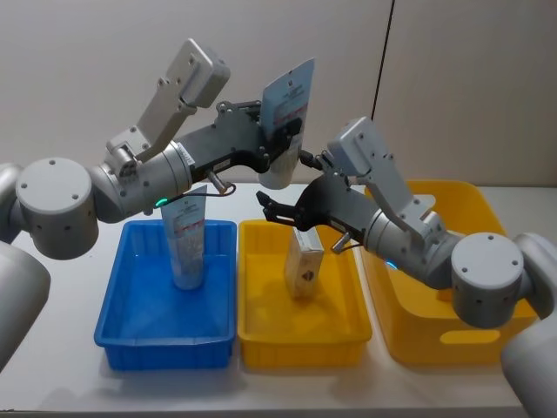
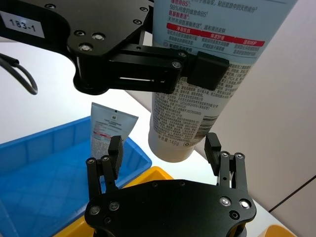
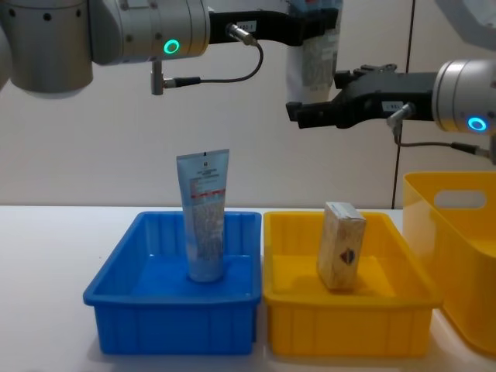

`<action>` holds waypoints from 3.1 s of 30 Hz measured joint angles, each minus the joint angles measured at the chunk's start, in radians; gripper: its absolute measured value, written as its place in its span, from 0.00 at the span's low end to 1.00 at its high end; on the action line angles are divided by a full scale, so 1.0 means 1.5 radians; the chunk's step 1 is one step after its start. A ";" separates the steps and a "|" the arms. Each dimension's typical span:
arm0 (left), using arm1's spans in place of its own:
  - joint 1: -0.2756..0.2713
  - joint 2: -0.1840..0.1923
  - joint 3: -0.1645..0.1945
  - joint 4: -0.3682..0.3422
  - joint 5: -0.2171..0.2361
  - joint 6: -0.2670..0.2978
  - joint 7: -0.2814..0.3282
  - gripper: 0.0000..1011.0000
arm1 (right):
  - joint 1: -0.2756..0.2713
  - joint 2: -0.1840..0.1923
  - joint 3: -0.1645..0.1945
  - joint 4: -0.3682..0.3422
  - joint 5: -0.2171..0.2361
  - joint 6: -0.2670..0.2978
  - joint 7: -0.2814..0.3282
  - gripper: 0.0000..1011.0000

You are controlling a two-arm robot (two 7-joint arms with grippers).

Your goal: Bimanual collaborative sorting of washing and personal care products

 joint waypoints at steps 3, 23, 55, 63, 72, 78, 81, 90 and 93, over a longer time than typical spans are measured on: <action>0.002 0.000 0.000 -0.003 0.000 0.000 0.001 0.27 | 0.001 -0.002 0.001 0.002 0.000 0.001 -0.002 0.99; 0.009 0.001 0.000 -0.022 -0.006 0.005 0.006 0.27 | 0.013 -0.020 0.013 0.022 -0.001 0.005 -0.018 0.99; 0.012 0.002 0.003 -0.028 -0.009 0.009 0.007 0.27 | 0.022 -0.035 0.006 0.024 -0.017 0.003 -0.027 0.67; 0.012 0.002 0.003 -0.029 -0.009 0.009 0.007 0.27 | 0.022 -0.036 0.006 0.024 -0.018 0.002 -0.027 0.62; 0.012 0.002 0.003 -0.029 -0.009 0.009 0.007 0.29 | 0.022 -0.036 0.006 0.024 -0.018 0.002 -0.028 0.61; 0.012 0.001 0.003 -0.029 -0.009 0.009 0.007 0.45 | 0.022 -0.037 0.006 0.025 -0.019 0.002 -0.028 0.61; 0.012 0.002 0.003 -0.029 -0.009 0.009 0.007 0.53 | 0.022 -0.037 0.006 0.025 -0.019 0.002 -0.028 0.61; 0.012 0.002 0.003 -0.029 -0.009 0.009 0.007 0.82 | 0.022 -0.037 0.006 0.024 -0.019 0.002 -0.028 0.60; 0.012 0.002 0.003 -0.029 -0.009 0.009 0.007 0.91 | 0.022 -0.037 0.006 0.024 -0.019 0.002 -0.028 0.60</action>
